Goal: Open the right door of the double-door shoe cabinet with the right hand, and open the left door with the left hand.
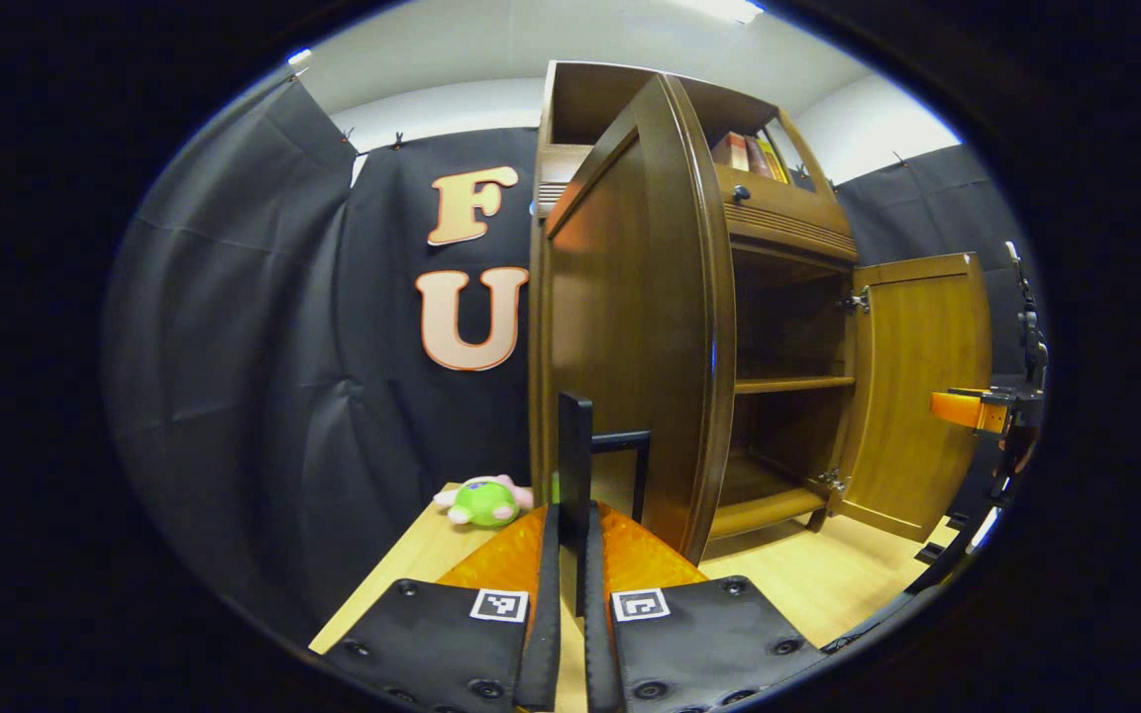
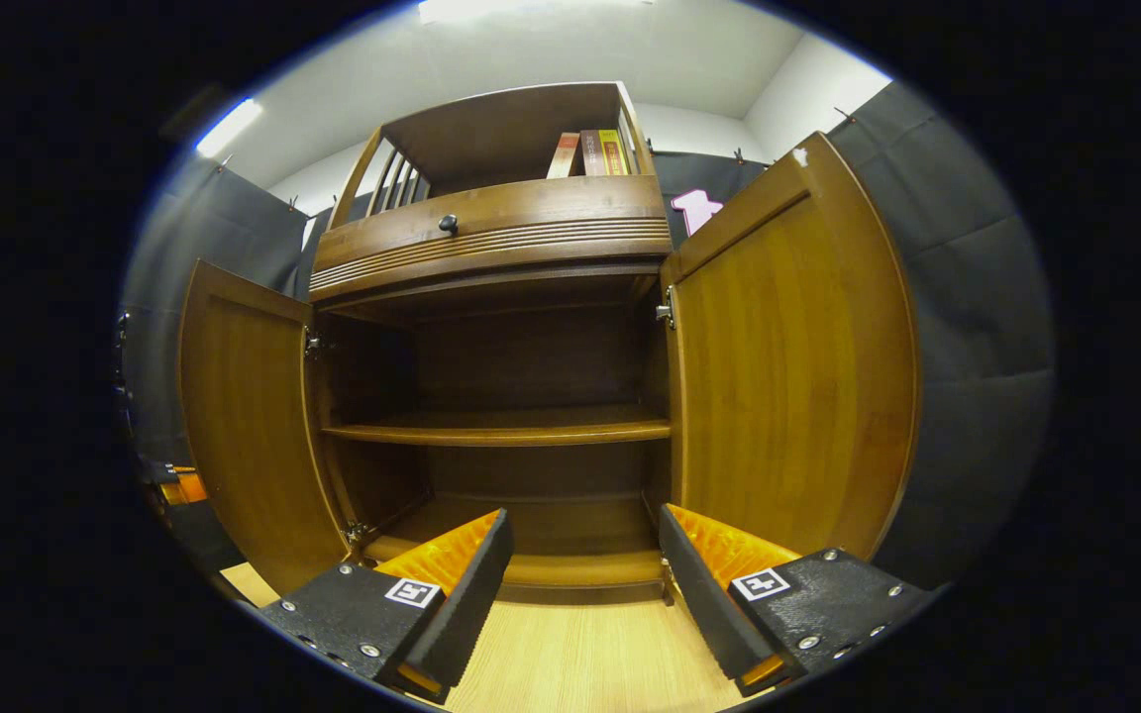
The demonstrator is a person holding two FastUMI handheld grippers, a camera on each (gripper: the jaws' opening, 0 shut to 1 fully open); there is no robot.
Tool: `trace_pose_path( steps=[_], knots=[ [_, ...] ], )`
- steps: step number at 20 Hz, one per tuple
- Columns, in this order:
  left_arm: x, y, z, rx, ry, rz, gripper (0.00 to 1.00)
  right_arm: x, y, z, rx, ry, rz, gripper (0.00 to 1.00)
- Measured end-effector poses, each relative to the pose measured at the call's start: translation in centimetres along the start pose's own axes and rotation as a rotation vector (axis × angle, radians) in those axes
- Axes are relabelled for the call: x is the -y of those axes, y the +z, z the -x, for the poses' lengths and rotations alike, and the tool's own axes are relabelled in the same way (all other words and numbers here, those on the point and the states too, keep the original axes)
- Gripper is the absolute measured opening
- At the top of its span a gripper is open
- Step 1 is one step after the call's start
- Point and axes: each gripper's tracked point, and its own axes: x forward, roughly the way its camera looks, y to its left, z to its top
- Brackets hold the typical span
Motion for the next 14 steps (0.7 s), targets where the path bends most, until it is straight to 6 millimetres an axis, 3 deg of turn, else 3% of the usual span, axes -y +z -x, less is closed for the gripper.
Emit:
trace_pose_path(
  steps=[2, 3, 5, 6, 7, 9, 14],
  knots=[
    [-1.6, 0.0, 0.5, -0.006, 0.033, 0.016, 0.17, -0.7, -0.3, -0.4, -0.006, 0.013, 0.002, 1.00],
    [-2.1, 0.1, 0.8, -0.004, 0.045, 0.020, 0.14, -1.1, -0.3, -0.6, -0.007, 0.021, 0.002, 0.92],
    [-3.4, 0.6, 1.6, 0.002, 0.075, 0.022, 0.11, -1.5, -0.3, -0.9, -0.008, 0.028, 0.004, 0.92],
    [-4.1, 0.7, 2.1, 0.004, 0.098, 0.022, 0.18, -1.5, -0.4, -1.1, -0.008, 0.030, 0.003, 0.92],
    [-5.0, 0.8, 2.6, 0.004, 0.123, 0.024, 0.10, -1.6, -0.4, -1.1, -0.008, 0.032, 0.001, 0.92],
    [-6.5, 1.4, 4.1, 0.012, 0.176, 0.023, 0.10, -1.6, -0.4, -1.5, -0.008, 0.035, -0.005, 0.92],
    [-2.9, 3.4, 5.7, 0.037, 0.112, 0.059, 0.10, -1.0, -0.4, -1.8, -0.014, 0.032, -0.017, 0.92]
  ],
)
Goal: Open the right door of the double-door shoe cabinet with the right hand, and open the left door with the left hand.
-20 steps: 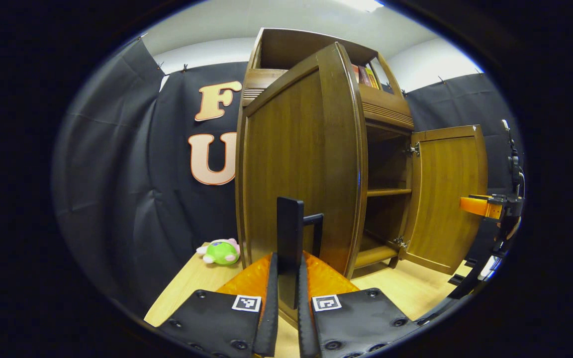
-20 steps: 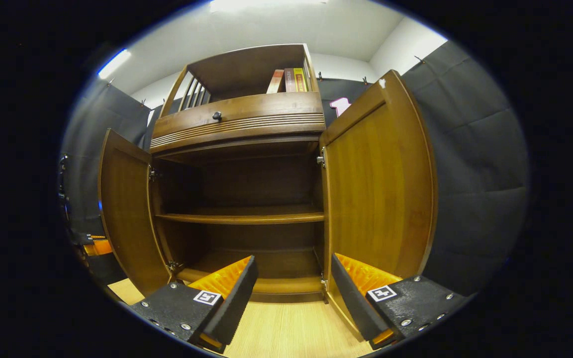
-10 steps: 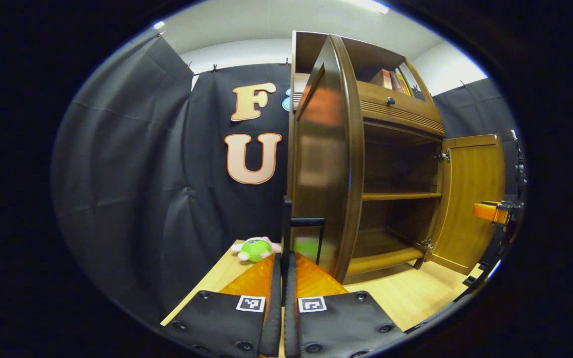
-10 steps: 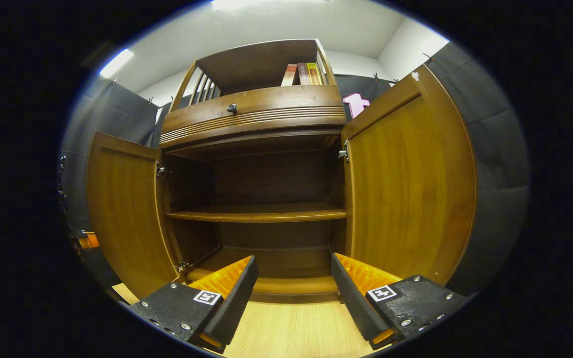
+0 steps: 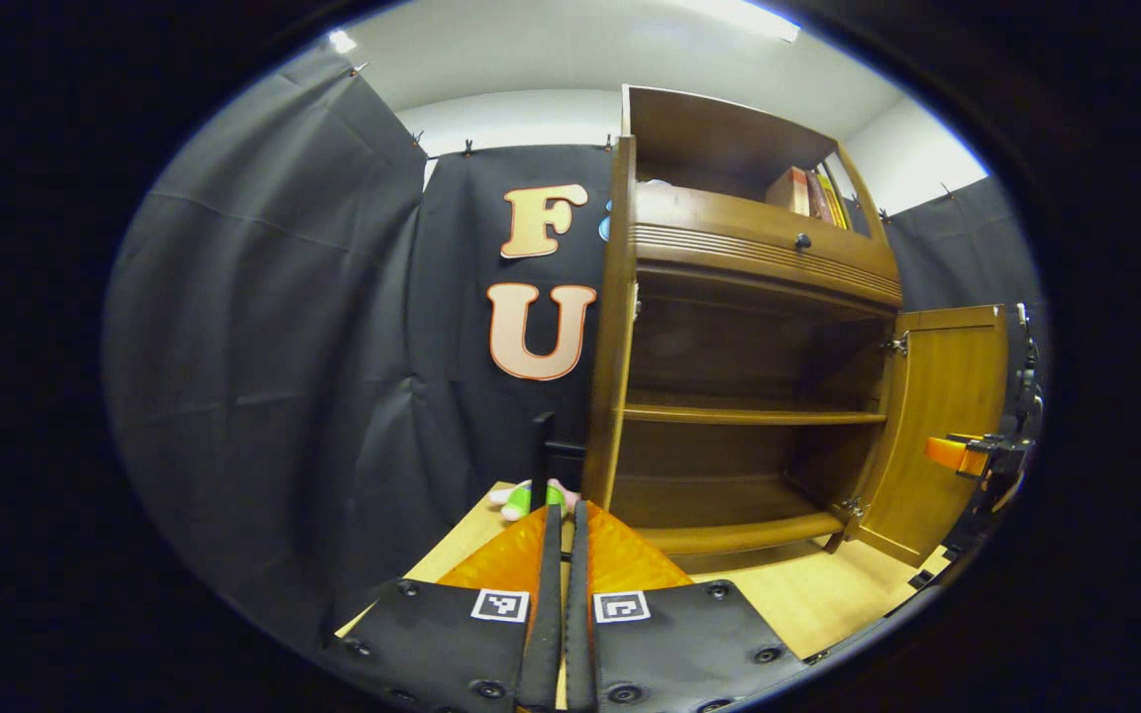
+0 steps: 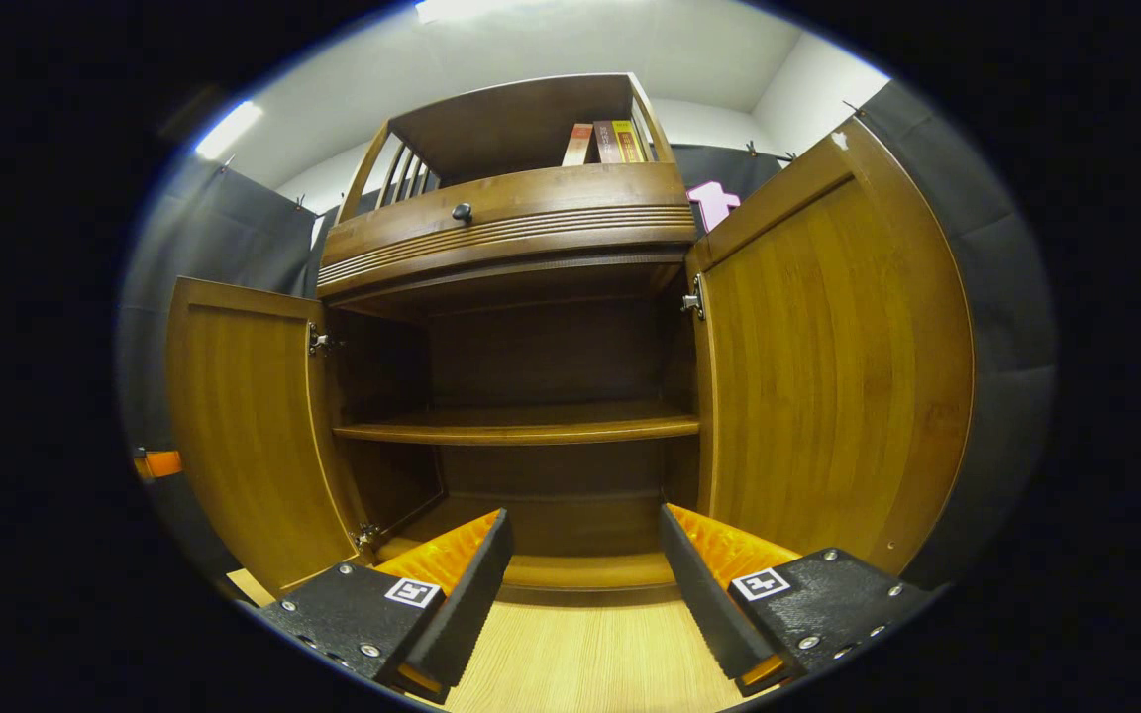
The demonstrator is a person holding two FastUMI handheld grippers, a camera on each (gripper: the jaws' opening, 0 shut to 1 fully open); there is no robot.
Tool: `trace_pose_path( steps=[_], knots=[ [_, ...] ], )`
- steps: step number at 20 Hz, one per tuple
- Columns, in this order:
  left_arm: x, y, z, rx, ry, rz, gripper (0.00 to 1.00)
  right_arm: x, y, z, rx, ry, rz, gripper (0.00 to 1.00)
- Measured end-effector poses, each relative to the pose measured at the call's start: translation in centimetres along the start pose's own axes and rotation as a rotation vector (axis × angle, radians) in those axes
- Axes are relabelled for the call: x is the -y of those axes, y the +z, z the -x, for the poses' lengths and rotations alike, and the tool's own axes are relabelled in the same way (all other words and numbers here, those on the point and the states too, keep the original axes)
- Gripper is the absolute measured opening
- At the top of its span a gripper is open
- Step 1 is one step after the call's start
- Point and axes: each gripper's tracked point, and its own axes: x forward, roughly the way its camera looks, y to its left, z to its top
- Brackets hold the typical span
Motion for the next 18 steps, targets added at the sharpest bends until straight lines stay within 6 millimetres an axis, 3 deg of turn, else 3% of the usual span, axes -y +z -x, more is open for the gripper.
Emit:
trace_pose_path(
  steps=[1, 2, 6, 12, 13, 17, 18],
  knots=[
    [1.3, 0.4, -0.1, 0.003, -0.013, -0.003, 0.03, 0.1, 0.1, 0.1, -0.001, 0.002, -0.002, 0.92],
    [2.3, 0.9, -0.1, 0.006, -0.023, -0.016, 0.10, 0.1, 0.2, 0.2, -0.001, 0.004, -0.005, 0.92],
    [4.8, 3.1, -0.7, 0.054, -0.015, -0.073, 0.12, 0.9, 1.3, 0.7, 0.011, -0.003, -0.003, 0.92],
    [8.8, 5.9, -2.8, 0.103, -0.054, -0.053, 0.33, 2.5, 3.2, 1.2, 0.036, -0.019, -0.004, 0.92],
    [9.4, 6.3, -3.0, 0.110, -0.063, -0.059, 0.40, 2.7, 3.4, 1.2, 0.038, -0.024, -0.001, 0.92],
    [11.4, 7.0, -4.5, 0.109, -0.090, -0.055, 0.43, 3.7, 4.4, 1.3, 0.046, -0.032, 0.006, 0.92],
    [11.9, 7.2, -4.8, 0.115, -0.097, -0.052, 0.49, 3.8, 4.6, 1.3, 0.050, -0.033, 0.006, 0.92]
  ],
)
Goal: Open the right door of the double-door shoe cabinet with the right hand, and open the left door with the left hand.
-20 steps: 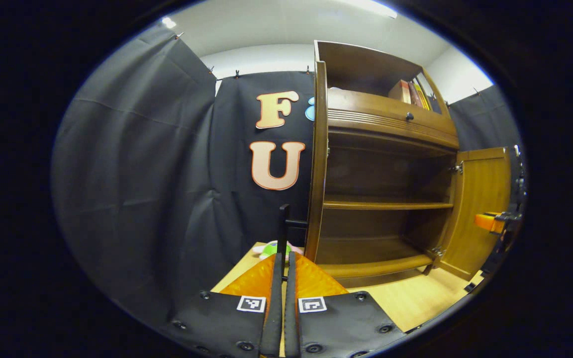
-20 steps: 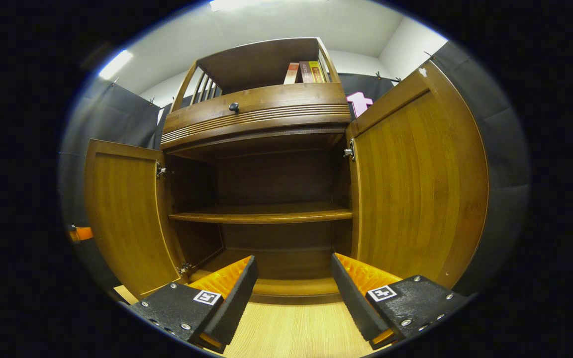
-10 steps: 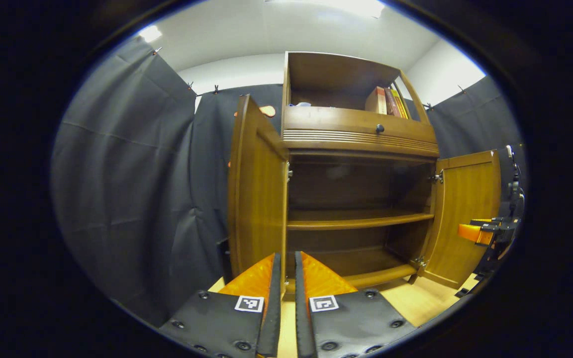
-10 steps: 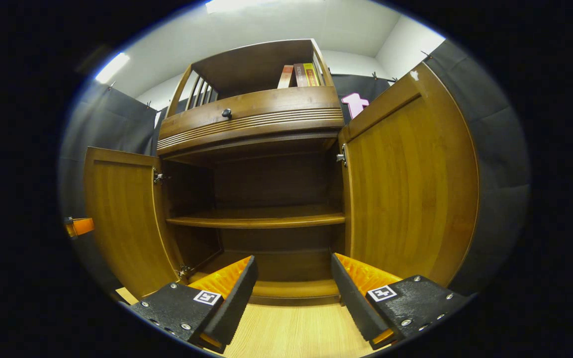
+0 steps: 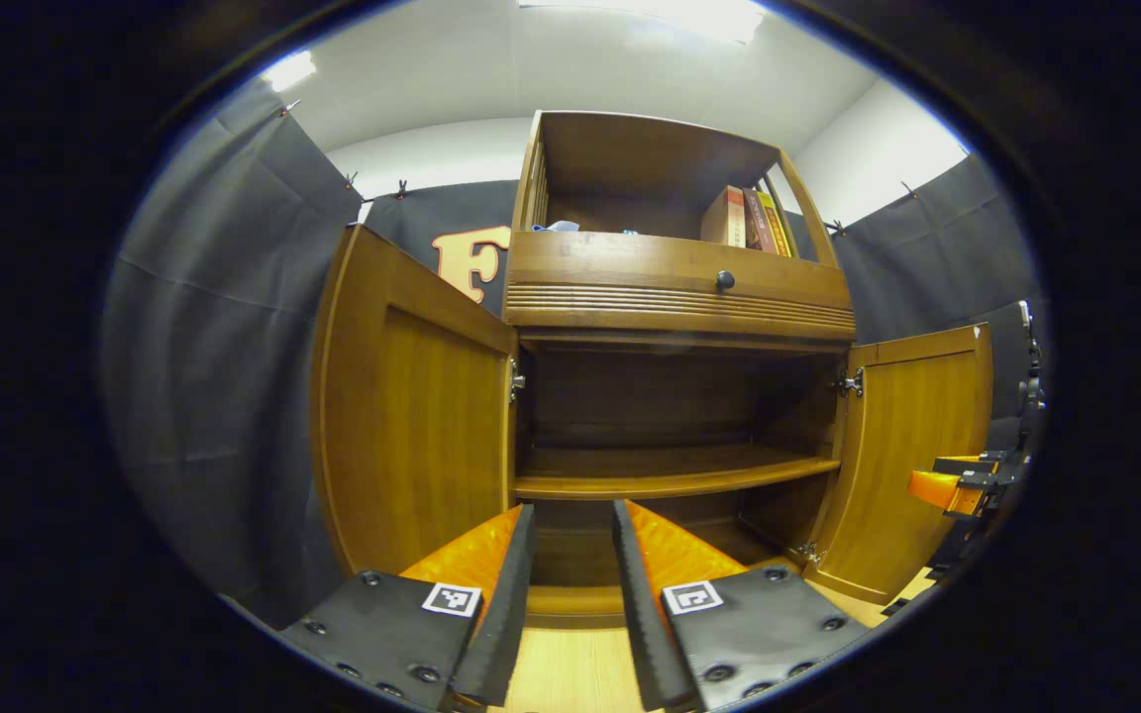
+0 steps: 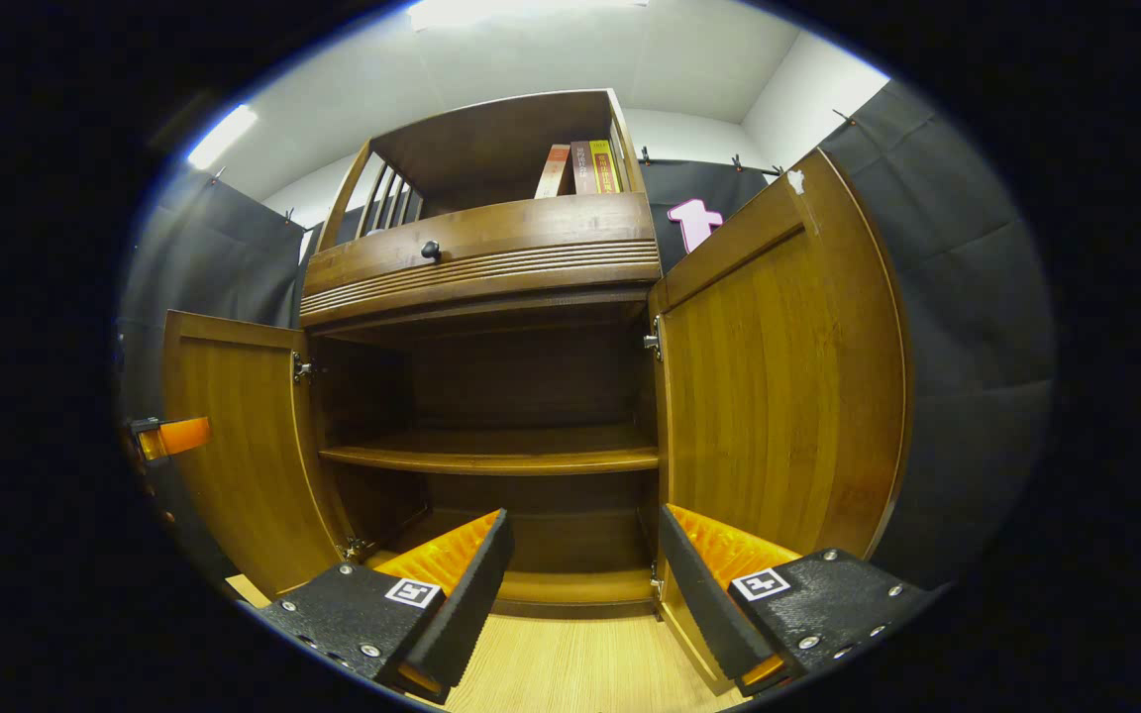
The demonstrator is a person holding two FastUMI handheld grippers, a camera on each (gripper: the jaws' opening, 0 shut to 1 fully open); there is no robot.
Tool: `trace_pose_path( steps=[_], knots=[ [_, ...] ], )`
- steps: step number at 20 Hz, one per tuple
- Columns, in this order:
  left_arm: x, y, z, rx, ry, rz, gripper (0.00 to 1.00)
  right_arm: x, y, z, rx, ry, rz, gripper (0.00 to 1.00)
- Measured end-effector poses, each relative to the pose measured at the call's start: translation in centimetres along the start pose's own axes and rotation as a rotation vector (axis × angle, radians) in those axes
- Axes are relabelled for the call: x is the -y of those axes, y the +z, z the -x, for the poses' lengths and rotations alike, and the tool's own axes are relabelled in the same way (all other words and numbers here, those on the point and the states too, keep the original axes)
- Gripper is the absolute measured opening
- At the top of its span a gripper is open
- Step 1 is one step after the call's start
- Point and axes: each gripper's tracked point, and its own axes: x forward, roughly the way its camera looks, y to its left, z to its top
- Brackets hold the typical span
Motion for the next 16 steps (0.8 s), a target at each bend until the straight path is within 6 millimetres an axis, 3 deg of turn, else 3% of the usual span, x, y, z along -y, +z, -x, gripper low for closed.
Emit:
trace_pose_path(
  steps=[7, 8, 12, 16],
  knots=[
    [2.6, -0.2, -1.7, -0.009, -0.038, 0.007, 0.77, 1.6, 1.5, 0.6, 0.030, -0.017, 0.015, 0.92],
    [3.0, -0.2, -1.8, -0.011, -0.048, 0.009, 0.82, 1.8, 1.6, 0.7, 0.032, -0.020, 0.016, 1.00],
    [3.6, 0.1, -2.1, -0.002, -0.057, -0.010, 0.99, 2.3, 1.5, 0.6, 0.031, -0.026, 0.013, 1.00],
    [3.6, 0.3, -1.7, 0.010, -0.060, -0.011, 0.99, 2.3, 1.3, 0.7, 0.028, -0.026, 0.013, 1.00]
  ],
)
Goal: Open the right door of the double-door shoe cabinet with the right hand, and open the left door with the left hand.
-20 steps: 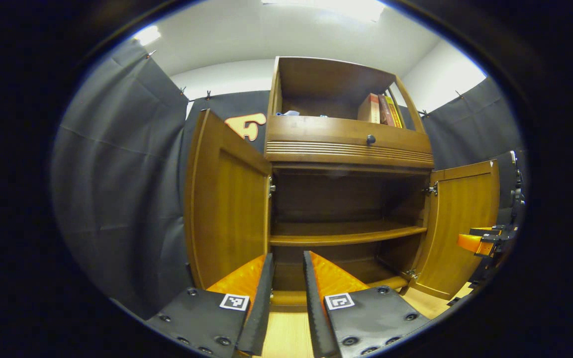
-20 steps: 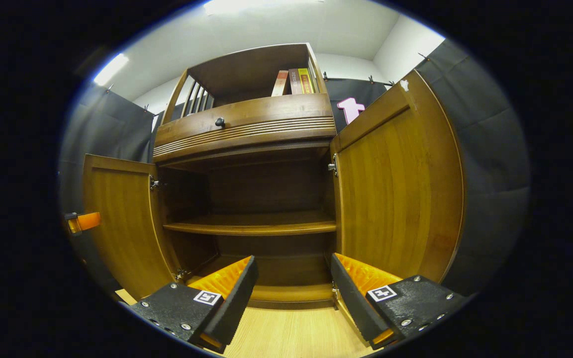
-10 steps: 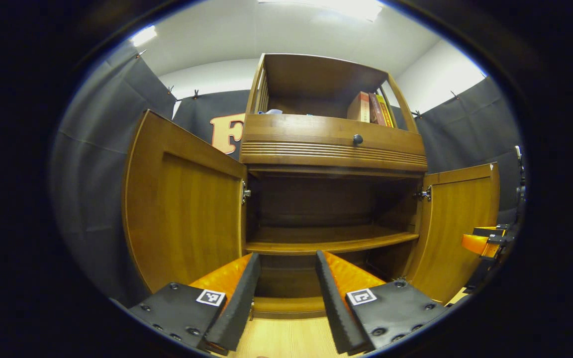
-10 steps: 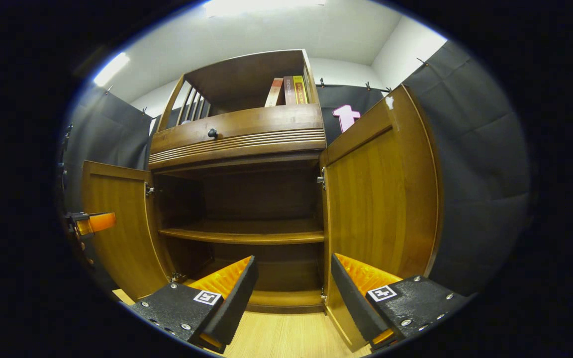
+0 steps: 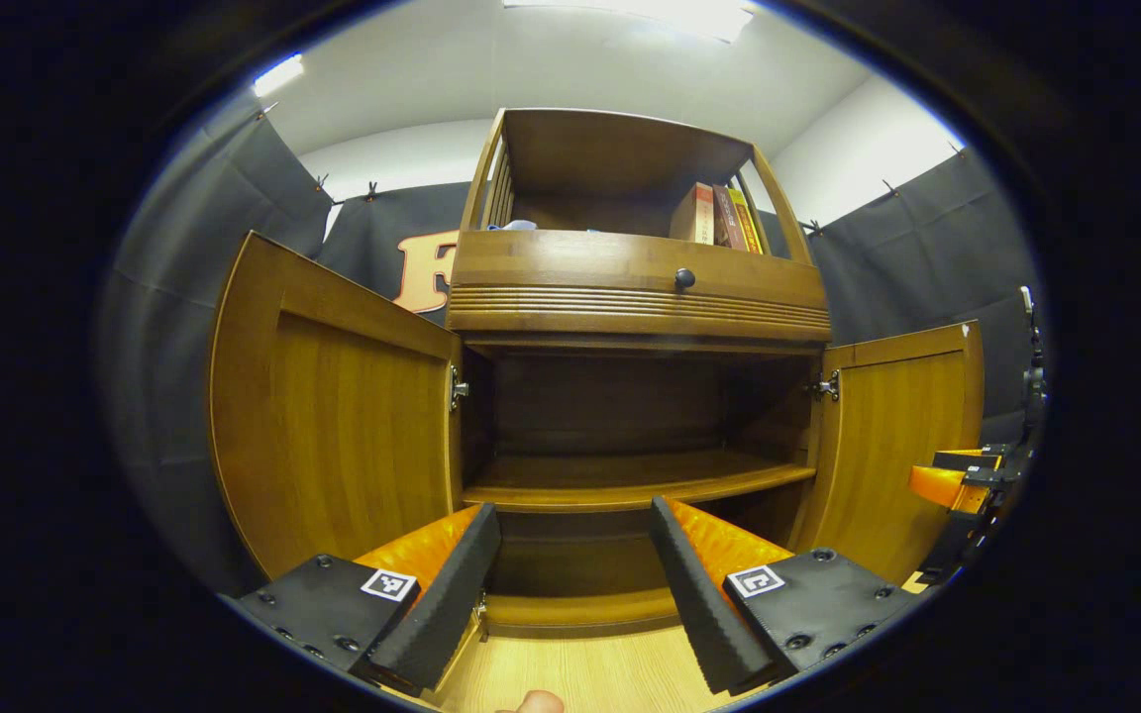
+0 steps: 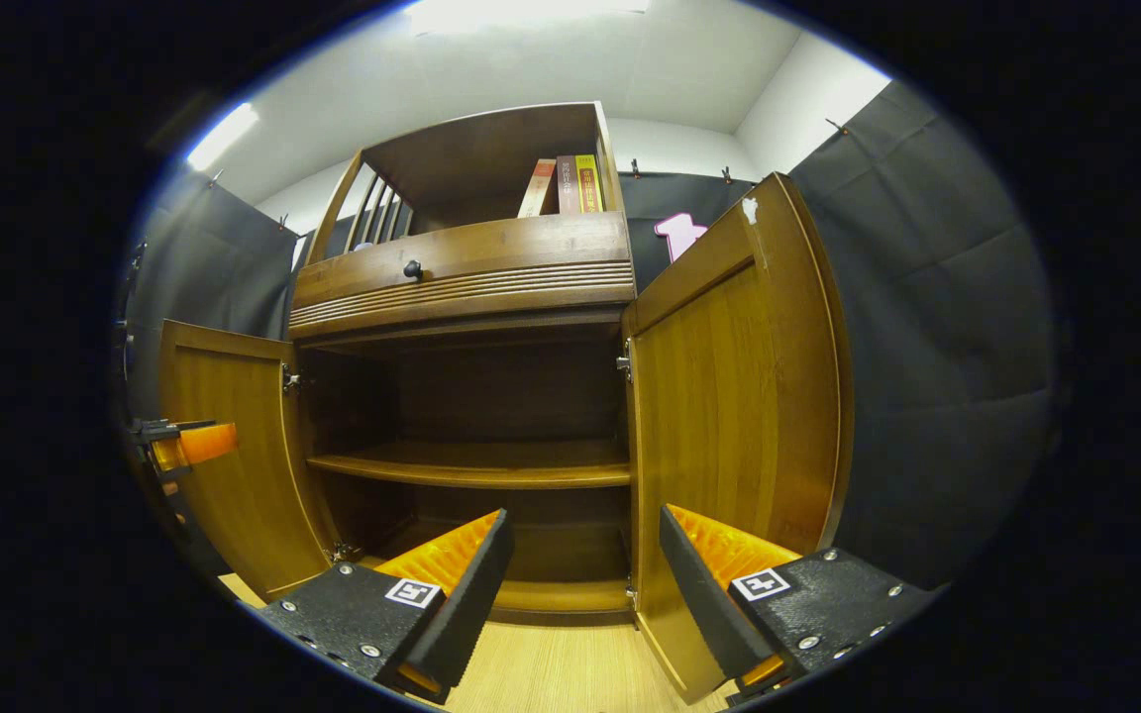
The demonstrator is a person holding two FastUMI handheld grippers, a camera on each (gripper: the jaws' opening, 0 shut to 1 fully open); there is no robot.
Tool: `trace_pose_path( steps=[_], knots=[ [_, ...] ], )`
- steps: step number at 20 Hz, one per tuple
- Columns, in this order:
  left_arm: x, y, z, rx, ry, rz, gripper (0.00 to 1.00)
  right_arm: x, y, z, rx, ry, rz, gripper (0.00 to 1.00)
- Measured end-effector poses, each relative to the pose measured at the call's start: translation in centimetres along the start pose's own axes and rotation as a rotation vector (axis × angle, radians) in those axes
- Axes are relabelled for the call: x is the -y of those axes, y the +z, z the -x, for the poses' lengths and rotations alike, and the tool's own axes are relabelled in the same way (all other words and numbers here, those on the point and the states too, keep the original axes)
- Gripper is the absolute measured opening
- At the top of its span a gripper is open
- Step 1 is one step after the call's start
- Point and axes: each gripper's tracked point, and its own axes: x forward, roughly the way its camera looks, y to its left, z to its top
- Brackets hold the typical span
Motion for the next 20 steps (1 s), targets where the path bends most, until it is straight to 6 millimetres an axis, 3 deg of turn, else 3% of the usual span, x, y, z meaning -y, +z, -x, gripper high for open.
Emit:
trace_pose_path(
  steps=[7, 8, 20],
  knots=[
    [-0.4, -0.7, 0.0, -0.013, 0.007, 0.011, 0.99, -0.4, 0.3, 0.1, 0.008, 0.006, 0.008, 1.00],
    [-0.4, -0.7, 0.0, -0.014, 0.007, 0.013, 0.98, -0.5, 0.2, 0.2, 0.006, 0.007, 0.009, 0.92],
    [-1.1, -0.1, 0.7, 0.013, 0.019, 0.010, 0.98, -0.9, -0.1, 0.3, 0.006, 0.015, 0.014, 0.92]
  ],
)
